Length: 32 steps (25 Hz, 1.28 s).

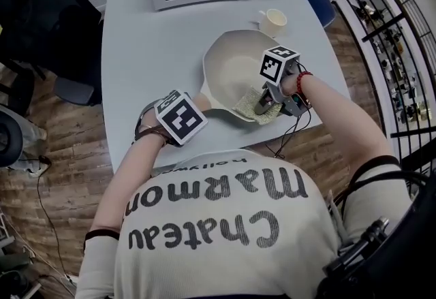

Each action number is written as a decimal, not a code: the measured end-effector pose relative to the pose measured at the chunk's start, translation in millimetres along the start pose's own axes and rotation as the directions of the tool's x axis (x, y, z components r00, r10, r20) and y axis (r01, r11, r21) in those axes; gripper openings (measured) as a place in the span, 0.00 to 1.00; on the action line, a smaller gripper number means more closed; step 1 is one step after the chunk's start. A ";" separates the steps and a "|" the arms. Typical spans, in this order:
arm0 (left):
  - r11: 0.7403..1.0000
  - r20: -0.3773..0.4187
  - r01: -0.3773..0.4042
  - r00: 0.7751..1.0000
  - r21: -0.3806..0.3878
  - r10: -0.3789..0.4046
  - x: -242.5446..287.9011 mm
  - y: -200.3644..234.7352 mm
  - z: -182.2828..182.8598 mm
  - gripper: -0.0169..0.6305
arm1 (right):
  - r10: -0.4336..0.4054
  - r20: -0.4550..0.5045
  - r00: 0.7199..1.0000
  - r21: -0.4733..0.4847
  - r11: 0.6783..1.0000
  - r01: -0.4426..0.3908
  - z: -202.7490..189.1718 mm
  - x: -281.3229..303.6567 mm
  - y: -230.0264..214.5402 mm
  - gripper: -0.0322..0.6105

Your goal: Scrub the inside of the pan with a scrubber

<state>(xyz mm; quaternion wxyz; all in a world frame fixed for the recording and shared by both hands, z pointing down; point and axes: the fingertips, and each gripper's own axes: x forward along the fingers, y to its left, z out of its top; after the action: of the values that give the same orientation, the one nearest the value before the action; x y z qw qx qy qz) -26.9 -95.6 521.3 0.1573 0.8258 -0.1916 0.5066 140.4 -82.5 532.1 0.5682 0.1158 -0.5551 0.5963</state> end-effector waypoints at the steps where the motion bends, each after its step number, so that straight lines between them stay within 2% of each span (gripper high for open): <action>1: 1.000 -0.001 0.001 1.000 -0.001 -0.001 0.4 -0.4 -0.1 0.27 | -0.050 -0.028 0.998 -0.011 0.999 0.050 -2.4 -1.9 -8.8 0.14; 3: 1.000 -0.002 0.003 1.000 -0.004 -0.003 0.6 -1.3 -0.3 0.27 | -0.195 -0.096 0.976 -0.050 0.980 0.190 -8.1 -8.9 -33.1 0.14; 6: 1.000 -0.009 0.001 1.000 -0.004 -0.001 -0.5 -3.2 -0.6 0.27 | -0.415 -0.191 0.890 -0.140 0.909 0.393 -14.7 -22.2 -69.3 0.14; 9: 1.000 -0.011 0.002 1.000 -0.002 -0.002 -0.2 -6.3 0.0 0.27 | -0.539 -0.244 0.806 -0.235 0.839 0.490 -15.3 -28.3 -83.7 0.14; 10: 1.000 -0.011 0.001 1.000 -0.004 -0.001 0.1 -6.5 -0.3 0.27 | -0.593 -0.249 0.766 -0.284 0.801 0.528 -12.0 -30.7 -87.1 0.14; 11: 1.000 -0.011 0.001 1.000 -0.009 -0.001 0.4 -6.4 -0.9 0.27 | -0.655 -0.247 0.714 -0.341 0.748 0.569 -7.3 -34.1 -91.2 0.14; 14: 1.000 -0.015 0.000 1.000 -0.023 0.000 1.4 -6.1 -3.3 0.27 | -0.813 -0.212 0.542 -0.500 0.567 0.654 7.1 -46.4 -104.2 0.14; 16: 1.000 -0.019 -0.003 1.000 -0.028 0.002 1.4 -6.3 -4.6 0.27 | -0.866 -0.186 0.463 -0.558 0.481 0.676 11.6 -54.7 -110.9 0.14; 21: 0.999 -0.030 -0.010 0.999 -0.042 0.009 2.1 -3.2 -6.9 0.27 | -0.930 -0.113 0.350 -0.609 0.343 0.715 31.4 -78.0 -136.1 0.14; 24: 0.998 -0.041 -0.015 0.999 -0.055 0.012 3.4 -4.3 -9.7 0.27 | -0.946 -0.058 0.319 -0.625 0.284 0.727 39.1 -86.3 -138.1 0.14; 26: 0.998 -0.048 -0.020 0.999 -0.060 0.017 2.9 -3.6 -10.2 0.27 | -0.956 0.004 0.292 -0.666 0.215 0.714 51.0 -87.9 -141.8 0.14; 28: 0.998 -0.053 -0.028 0.998 -0.056 0.025 2.4 -3.3 -10.7 0.28 | -0.966 0.060 0.253 -0.699 0.141 0.701 58.9 -92.8 -143.1 0.14; 32: 0.998 -0.061 -0.048 0.997 -0.045 0.045 0.7 -1.7 -13.4 0.28 | -0.962 0.196 0.188 -0.720 -0.011 0.694 80.5 -106.0 -140.2 0.14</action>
<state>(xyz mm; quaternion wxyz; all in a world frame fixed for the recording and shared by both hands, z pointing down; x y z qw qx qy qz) -36.2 -88.0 527.7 0.1704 0.8017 -0.2178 0.5299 248.5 -241.4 553.7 0.8937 0.1002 -0.4196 -0.1234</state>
